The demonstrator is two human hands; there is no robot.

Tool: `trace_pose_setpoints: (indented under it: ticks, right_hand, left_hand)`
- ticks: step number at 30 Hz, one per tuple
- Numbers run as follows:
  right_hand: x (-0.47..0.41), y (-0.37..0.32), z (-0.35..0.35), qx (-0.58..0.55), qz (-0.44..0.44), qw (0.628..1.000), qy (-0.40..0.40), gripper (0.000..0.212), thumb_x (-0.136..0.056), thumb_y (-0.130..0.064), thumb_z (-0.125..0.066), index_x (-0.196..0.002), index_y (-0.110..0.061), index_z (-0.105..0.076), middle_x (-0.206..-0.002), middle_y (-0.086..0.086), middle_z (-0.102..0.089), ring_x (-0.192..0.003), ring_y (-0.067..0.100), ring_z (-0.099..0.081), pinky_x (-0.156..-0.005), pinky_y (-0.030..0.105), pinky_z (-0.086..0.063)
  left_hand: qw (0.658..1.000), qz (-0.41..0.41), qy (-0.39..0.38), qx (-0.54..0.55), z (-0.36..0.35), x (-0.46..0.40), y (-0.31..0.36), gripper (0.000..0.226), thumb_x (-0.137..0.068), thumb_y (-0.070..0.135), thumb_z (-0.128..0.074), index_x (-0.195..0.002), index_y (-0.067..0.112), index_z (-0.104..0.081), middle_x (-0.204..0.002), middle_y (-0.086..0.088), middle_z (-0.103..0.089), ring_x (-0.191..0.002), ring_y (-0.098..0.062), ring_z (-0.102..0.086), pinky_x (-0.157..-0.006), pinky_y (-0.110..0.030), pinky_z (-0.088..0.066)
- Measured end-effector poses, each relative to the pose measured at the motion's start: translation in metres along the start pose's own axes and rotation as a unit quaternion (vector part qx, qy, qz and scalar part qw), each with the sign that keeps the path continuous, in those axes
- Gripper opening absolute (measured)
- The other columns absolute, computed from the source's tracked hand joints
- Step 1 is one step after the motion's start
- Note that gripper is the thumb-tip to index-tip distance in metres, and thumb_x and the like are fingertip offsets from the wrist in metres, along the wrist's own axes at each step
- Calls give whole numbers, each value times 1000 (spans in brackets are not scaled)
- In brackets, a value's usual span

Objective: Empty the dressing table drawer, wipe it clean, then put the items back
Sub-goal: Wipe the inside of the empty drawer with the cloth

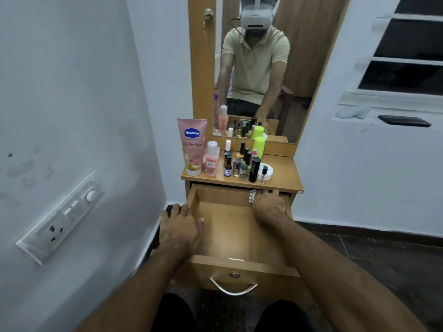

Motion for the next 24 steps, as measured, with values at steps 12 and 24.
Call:
trace_pose_setpoints:
  ticks: [12, 24]
  right_hand:
    - [6, 33, -5, 32, -35, 998, -32, 25, -101, -31, -52, -109, -16, -71, -101, 1, -70, -86, 19, -64, -65, 30, -48]
    - [36, 78, -11, -53, -44, 993, -97, 25, -92, -28, -59, -111, -15, -68, -102, 1, -65, -87, 21, -58, -71, 31, -47]
  left_hand:
    - [1000, 19, -4, 16, -15, -2, -4, 71, -103, 57, -15, -159, 14, -20, -167, -3, -19, -154, -26, -12, -121, -53, -13]
    - [1000, -24, 6, -10, 7, 1, 38, 75, -100, 56, -20, -158, 7, -19, -166, -12, -18, -154, -28, -10, -122, -57, -9]
Point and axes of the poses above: each hand's wrist, its own x-axis away from the middle knuckle, its own z-axis out of the back of the hand, y = z × x, the point moved 10 cm from there along -x, towards the middle knuckle
